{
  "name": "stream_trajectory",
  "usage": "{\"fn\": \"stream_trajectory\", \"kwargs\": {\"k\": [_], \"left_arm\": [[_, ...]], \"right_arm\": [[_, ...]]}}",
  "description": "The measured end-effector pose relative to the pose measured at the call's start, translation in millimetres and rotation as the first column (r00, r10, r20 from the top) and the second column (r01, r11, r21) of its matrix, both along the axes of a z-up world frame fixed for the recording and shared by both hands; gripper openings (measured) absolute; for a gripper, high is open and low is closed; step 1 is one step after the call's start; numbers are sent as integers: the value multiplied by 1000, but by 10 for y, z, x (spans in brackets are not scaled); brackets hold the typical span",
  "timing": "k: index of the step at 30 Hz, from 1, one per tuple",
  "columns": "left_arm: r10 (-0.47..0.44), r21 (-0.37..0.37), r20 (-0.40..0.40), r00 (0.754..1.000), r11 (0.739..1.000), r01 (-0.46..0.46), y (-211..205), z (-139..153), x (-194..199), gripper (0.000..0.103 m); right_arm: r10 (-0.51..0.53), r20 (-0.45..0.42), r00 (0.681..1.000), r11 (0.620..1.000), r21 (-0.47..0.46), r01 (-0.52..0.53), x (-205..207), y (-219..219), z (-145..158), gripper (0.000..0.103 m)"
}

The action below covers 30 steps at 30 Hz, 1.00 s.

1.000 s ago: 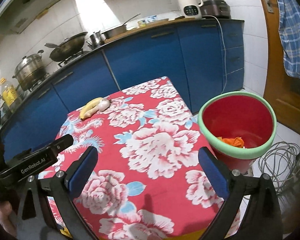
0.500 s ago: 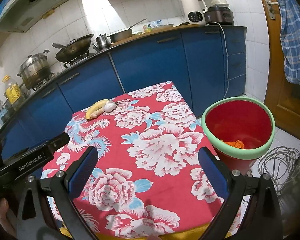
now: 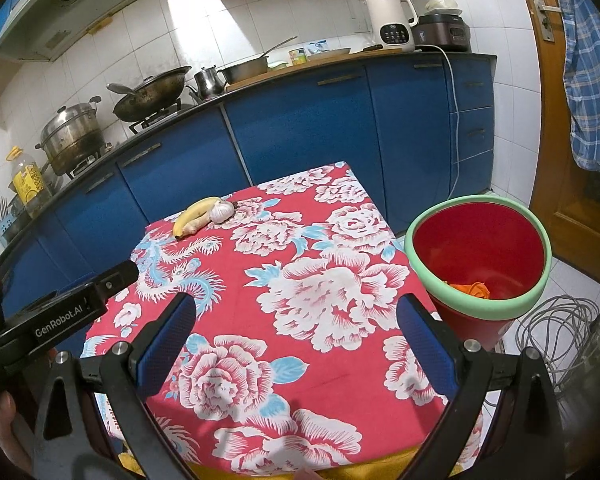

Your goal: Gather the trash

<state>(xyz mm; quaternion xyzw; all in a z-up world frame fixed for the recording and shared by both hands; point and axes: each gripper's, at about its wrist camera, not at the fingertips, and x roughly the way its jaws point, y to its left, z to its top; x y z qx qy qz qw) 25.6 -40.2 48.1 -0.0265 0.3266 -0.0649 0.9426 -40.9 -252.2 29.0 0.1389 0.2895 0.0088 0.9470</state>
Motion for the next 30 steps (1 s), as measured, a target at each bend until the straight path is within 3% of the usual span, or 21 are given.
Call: {"fn": "stream_trajectory", "kwargs": {"k": [30], "left_arm": [[5,-4,11,1000,1000,-5,14,37,1,68]], "right_arm": [[-1,0,1000,1000,-2,1,0,10,-1,99]]}}
